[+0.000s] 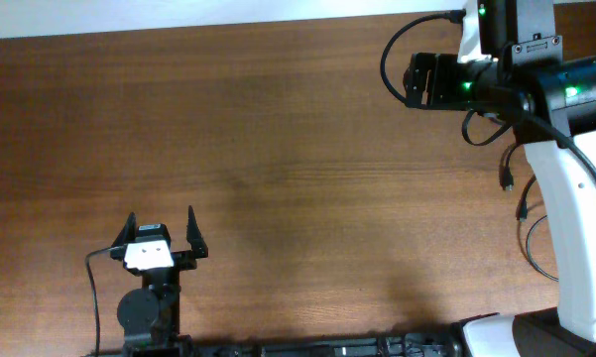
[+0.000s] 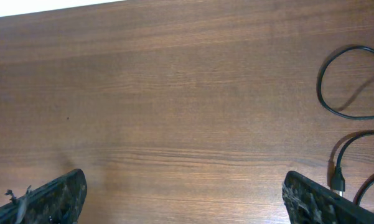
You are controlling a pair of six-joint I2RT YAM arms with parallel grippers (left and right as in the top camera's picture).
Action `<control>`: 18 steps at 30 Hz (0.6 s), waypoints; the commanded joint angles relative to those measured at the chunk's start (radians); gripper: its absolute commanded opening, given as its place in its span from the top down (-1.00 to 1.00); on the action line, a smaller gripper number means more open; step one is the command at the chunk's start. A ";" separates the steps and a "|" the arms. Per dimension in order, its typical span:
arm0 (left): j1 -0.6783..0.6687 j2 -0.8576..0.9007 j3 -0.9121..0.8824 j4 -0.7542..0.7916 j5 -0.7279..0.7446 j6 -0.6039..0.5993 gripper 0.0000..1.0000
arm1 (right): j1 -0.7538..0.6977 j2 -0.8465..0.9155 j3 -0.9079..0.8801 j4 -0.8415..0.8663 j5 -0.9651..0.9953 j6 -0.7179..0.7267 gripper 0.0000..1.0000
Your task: Untangle cables
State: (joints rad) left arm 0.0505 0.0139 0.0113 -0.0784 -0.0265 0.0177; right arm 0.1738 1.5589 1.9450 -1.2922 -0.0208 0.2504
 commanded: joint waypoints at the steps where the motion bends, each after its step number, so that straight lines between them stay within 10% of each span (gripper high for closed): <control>1: 0.005 -0.009 -0.002 -0.006 0.011 -0.010 -0.97 | 0.003 0.001 0.004 0.005 0.037 -0.011 -0.97; 7: 0.005 -0.009 -0.002 -0.006 0.011 -0.010 -0.98 | 0.006 -0.060 -0.174 0.208 0.005 -0.034 -0.97; 18: 0.005 -0.009 -0.002 -0.006 0.011 -0.010 -0.97 | 0.005 -0.423 -1.258 1.344 -0.021 -0.034 -0.97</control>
State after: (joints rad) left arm 0.0513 0.0109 0.0113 -0.0784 -0.0261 0.0174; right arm 0.1738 1.2068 0.7963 -0.0383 -0.0284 0.2276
